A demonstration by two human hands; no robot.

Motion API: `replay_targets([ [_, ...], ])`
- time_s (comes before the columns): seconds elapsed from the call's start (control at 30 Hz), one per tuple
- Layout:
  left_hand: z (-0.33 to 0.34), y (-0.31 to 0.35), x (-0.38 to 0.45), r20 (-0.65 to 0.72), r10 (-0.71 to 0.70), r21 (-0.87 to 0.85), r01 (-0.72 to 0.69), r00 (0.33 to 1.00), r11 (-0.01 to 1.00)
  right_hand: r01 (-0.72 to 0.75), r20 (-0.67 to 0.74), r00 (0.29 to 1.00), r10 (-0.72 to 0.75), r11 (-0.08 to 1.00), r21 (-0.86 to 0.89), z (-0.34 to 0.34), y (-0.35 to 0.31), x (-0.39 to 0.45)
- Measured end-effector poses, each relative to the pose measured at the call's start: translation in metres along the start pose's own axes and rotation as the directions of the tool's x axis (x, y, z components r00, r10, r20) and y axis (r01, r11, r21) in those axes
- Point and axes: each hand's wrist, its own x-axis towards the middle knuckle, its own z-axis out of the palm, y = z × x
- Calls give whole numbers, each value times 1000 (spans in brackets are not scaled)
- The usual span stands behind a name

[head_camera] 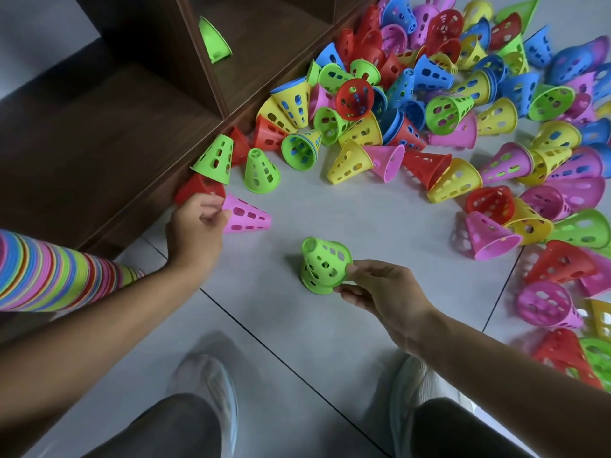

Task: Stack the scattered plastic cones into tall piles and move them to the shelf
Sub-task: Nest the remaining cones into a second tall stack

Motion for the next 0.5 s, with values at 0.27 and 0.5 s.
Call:
replay_targets([
  [0.27, -4, 43, -52, 327, -249, -572, 401, 911, 716, -41, -3, 999, 41, 999, 9, 2, 12, 10],
  [0.5, 9, 59, -78, 521, -160, -610, 497, 839, 617, -32, -11, 999, 31, 999, -28, -7, 20, 11],
])
